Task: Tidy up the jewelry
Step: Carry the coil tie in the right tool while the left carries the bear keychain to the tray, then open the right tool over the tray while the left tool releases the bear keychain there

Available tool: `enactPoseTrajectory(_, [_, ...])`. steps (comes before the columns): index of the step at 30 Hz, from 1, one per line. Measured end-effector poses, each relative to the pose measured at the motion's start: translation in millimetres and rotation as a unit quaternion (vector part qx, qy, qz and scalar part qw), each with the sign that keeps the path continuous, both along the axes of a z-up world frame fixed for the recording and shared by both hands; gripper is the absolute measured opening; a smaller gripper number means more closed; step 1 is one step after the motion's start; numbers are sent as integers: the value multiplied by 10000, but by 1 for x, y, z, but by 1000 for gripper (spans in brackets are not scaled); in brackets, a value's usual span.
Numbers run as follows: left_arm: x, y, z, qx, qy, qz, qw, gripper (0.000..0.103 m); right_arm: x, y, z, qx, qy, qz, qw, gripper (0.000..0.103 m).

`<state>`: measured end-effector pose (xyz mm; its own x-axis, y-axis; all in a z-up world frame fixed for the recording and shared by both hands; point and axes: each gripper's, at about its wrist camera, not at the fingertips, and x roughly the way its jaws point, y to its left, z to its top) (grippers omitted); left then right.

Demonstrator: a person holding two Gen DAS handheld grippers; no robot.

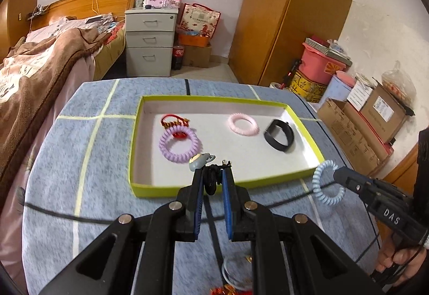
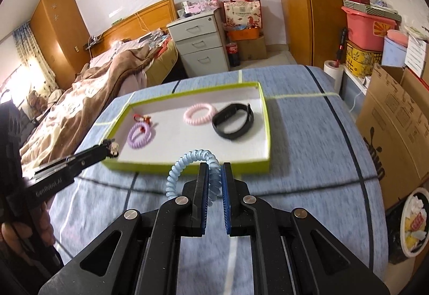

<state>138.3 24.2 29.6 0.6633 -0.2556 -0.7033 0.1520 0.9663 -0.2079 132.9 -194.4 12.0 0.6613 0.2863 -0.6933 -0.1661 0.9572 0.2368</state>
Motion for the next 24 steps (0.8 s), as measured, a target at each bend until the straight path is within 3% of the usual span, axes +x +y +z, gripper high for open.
enactPoseTrajectory(11, [43,10,-16,134,218,166,9995,14,54,17,-17,-83,247,-3,9997,10])
enactPoseTrajectory(24, [65,17,-35,191,456,271,9984,15,78,26,-33,-212,498,88,9985,10])
